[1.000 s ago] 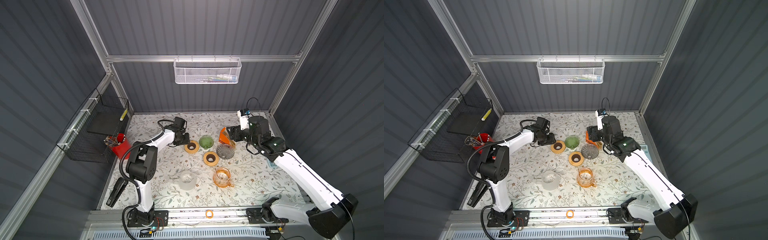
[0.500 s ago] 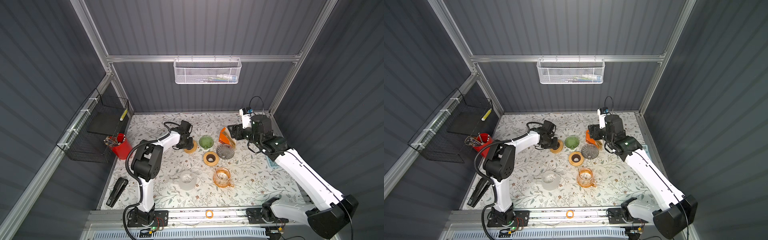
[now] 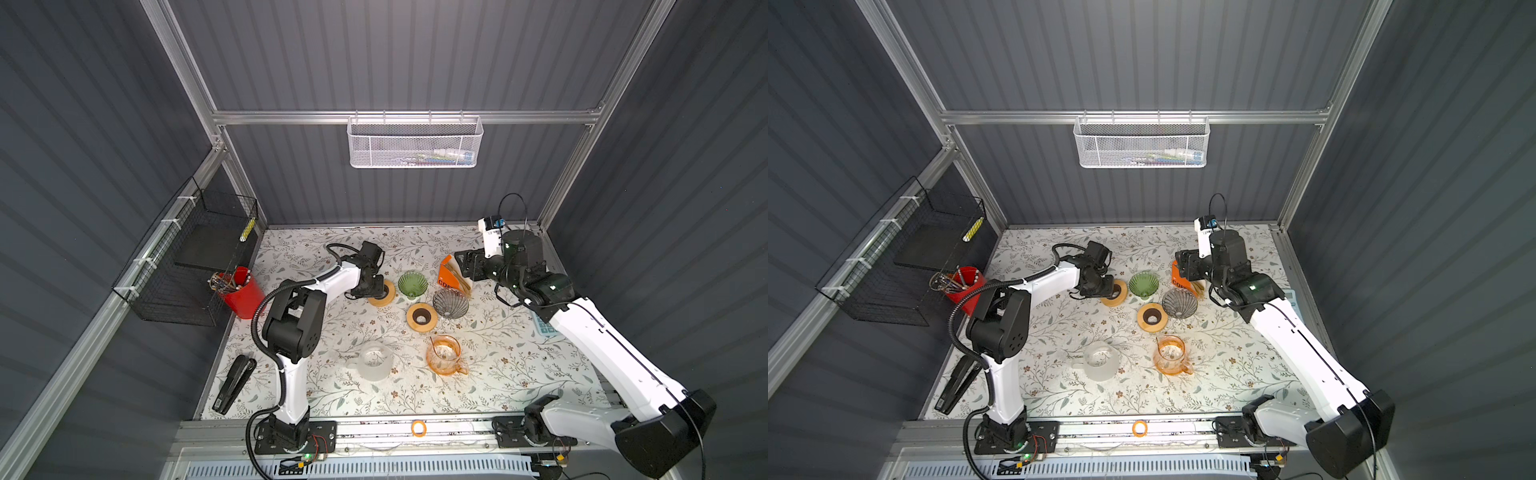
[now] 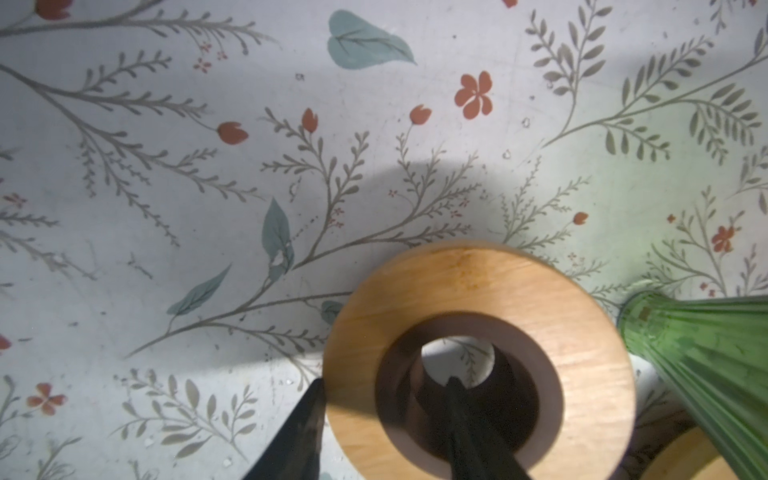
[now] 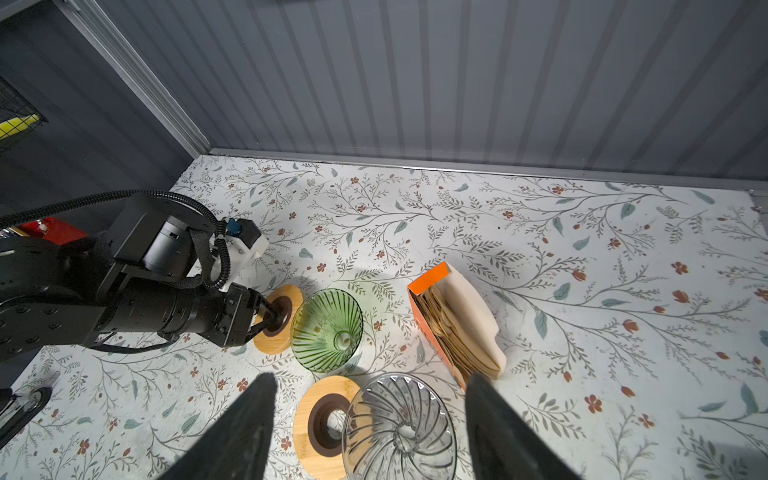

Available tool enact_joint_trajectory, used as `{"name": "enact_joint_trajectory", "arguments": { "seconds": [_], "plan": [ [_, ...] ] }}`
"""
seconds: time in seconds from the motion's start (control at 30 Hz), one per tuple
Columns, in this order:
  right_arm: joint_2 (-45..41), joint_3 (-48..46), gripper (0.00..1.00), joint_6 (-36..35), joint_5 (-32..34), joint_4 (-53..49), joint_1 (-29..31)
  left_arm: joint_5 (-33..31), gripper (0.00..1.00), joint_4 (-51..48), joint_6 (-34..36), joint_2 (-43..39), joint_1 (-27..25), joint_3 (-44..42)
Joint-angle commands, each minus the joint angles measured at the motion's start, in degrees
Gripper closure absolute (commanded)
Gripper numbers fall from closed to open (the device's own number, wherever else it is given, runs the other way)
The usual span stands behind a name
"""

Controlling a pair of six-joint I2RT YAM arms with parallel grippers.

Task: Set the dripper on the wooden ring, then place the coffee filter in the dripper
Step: 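Move left gripper to the wooden ring stand farther from the robot, then grasp the wooden ring stand through its hole with the left gripper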

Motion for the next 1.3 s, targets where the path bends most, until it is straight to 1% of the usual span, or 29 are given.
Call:
{"name": "enact_joint_trajectory", "arguments": {
  "seconds": [0.0,0.13,0.23,0.47,0.73,0.97,1.1,1.23,1.27],
  "plan": [
    [-0.9,-0.5,0.28,0.9,-0.9,1.1,-0.2,-0.9,0.5,-2.0,0.7,-1.0,-0.4,1.3],
    [-1.2,-0.5,0.28,0.8,-0.8,1.0,-0.2,-1.4,0.47,-1.7,0.5,-1.7,-0.4,0.9],
    [-1.2,-0.5,0.28,0.8,-1.0,0.9,-0.3,-1.0,0.47,-1.9,0.8,-1.4,-0.4,1.3],
    [-1.7,-0.6,0.28,0.8,-0.8,0.8,-0.2,0.2,0.51,-1.4,0.7,0.7,-0.4,2.1],
    [-2.5,-0.8,0.28,0.5,0.1,0.2,-0.2,1.0,0.52,-0.9,0.6,2.9,-0.5,3.1],
    [-3.2,-1.3,0.28,0.4,0.3,0.0,-0.3,1.3,0.55,-0.2,0.2,3.5,-0.6,2.9],
    [-3.6,-1.4,0.27,0.5,0.5,0.1,-0.3,1.3,0.59,-0.1,0.2,3.6,-0.7,2.5],
    [-3.9,-1.5,0.28,0.7,0.6,0.0,-0.3,1.2,0.67,0.2,0.2,3.3,-0.8,2.1],
    [-4.0,-1.5,0.28,0.7,0.5,0.0,-0.3,1.0,0.72,0.3,0.1,3.1,-0.8,1.9]
  ]
}}
